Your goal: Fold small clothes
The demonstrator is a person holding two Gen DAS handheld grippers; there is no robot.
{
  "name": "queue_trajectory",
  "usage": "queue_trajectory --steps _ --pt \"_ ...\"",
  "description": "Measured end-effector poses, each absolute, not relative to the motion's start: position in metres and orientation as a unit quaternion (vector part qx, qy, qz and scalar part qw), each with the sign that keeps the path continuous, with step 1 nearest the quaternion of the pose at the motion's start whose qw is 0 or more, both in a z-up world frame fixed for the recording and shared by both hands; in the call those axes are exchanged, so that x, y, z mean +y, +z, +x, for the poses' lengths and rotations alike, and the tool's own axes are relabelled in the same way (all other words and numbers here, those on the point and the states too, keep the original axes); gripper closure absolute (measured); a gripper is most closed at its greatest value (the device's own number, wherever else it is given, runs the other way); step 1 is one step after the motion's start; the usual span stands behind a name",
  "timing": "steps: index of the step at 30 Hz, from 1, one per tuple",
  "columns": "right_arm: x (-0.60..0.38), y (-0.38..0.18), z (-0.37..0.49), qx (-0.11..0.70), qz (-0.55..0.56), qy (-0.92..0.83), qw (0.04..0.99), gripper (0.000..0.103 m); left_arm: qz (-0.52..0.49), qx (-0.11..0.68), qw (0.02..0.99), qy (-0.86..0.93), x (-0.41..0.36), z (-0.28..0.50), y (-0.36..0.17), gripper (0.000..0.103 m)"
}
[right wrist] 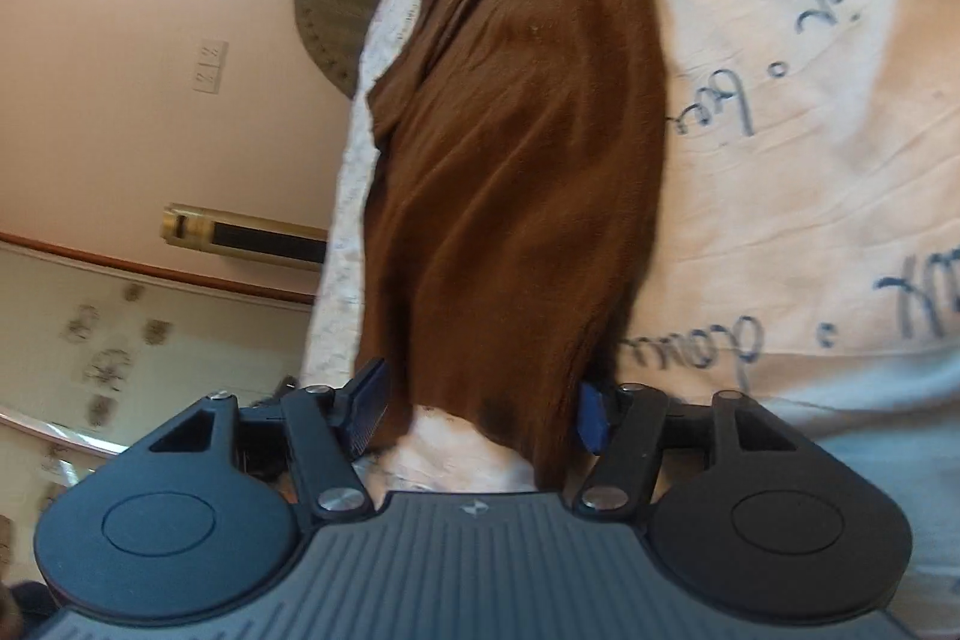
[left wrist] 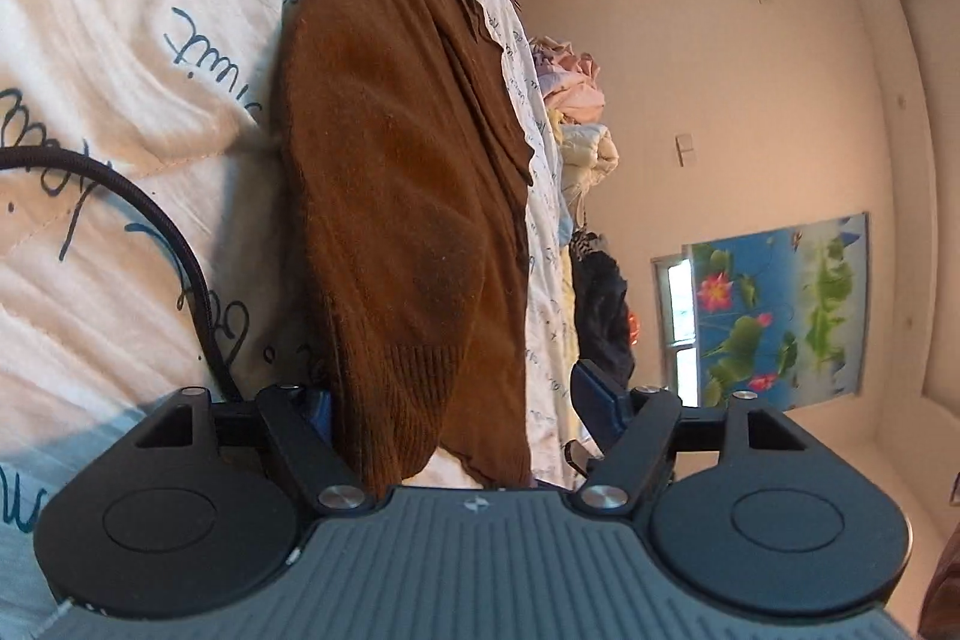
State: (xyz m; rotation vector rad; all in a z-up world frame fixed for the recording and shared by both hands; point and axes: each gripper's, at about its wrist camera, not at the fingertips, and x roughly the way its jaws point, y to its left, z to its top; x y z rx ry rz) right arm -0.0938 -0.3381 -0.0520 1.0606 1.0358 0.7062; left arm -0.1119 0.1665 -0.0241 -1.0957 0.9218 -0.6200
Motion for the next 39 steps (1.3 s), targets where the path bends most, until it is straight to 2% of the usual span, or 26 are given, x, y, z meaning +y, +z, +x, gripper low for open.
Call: queue_trajectory --steps 1,3,5,9,17,20,21,22,23,24,25,29,34,37,39 --pt "-0.337 -0.055 -0.093 0.460 0.481 0.318 0.676 0.041 -0.502 0.416 0.706 -0.277 0.169 -0.112 -0.025 0.044" --pt "-0.339 -0.060 -0.097 0.454 0.496 0.322 0.666 0.041 -0.495 0.422 0.711 -0.266 0.174 -0.110 -0.024 0.046" --pt "-0.341 -0.061 -0.095 0.455 0.502 0.312 0.666 0.043 -0.464 0.409 0.747 -0.243 0.185 -0.111 -0.011 0.046" --pt "-0.346 -0.064 -0.095 0.448 0.511 0.308 0.665 0.043 -0.464 0.398 0.757 -0.231 0.204 -0.108 0.001 0.045" --pt "-0.333 -0.061 -0.089 0.451 0.497 0.314 0.671 0.043 -0.436 0.445 0.741 -0.253 0.168 -0.101 -0.016 0.044" --pt "-0.333 -0.060 -0.089 0.453 0.499 0.308 0.672 0.043 -0.411 0.454 0.750 -0.249 0.162 -0.103 -0.014 0.052" --pt "-0.332 -0.061 -0.088 0.453 0.502 0.304 0.671 0.044 -0.403 0.460 0.754 -0.242 0.162 -0.103 -0.015 0.062" --pt "-0.332 -0.063 -0.088 0.452 0.506 0.300 0.670 0.048 -0.395 0.465 0.757 -0.235 0.161 -0.102 -0.016 0.071" --pt "-0.332 -0.064 -0.087 0.450 0.507 0.295 0.673 0.057 -0.385 0.471 0.761 -0.228 0.160 -0.103 -0.017 0.077" --pt "-0.328 -0.064 -0.087 0.459 0.490 0.285 0.684 0.093 -0.374 0.476 0.765 -0.220 0.160 -0.103 -0.018 0.092" --pt "-0.322 -0.067 -0.086 0.475 0.463 0.277 0.695 0.098 -0.366 0.481 0.767 -0.215 0.159 -0.103 -0.019 0.100" --pt "-0.320 -0.062 -0.091 0.466 0.438 0.289 0.712 0.099 -0.338 0.464 0.787 -0.225 0.157 -0.110 -0.005 0.100" --pt "-0.350 -0.006 -0.108 0.423 0.393 0.310 0.755 0.099 -0.343 0.426 0.794 -0.266 0.170 -0.127 0.023 0.100" --pt "-0.379 0.004 -0.116 0.429 0.374 0.289 0.769 0.099 -0.324 0.461 0.792 -0.237 0.175 -0.126 0.007 0.100" --pt "-0.387 -0.011 -0.114 0.457 0.374 0.270 0.761 0.099 -0.325 0.491 0.779 -0.216 0.178 -0.124 -0.012 0.099"
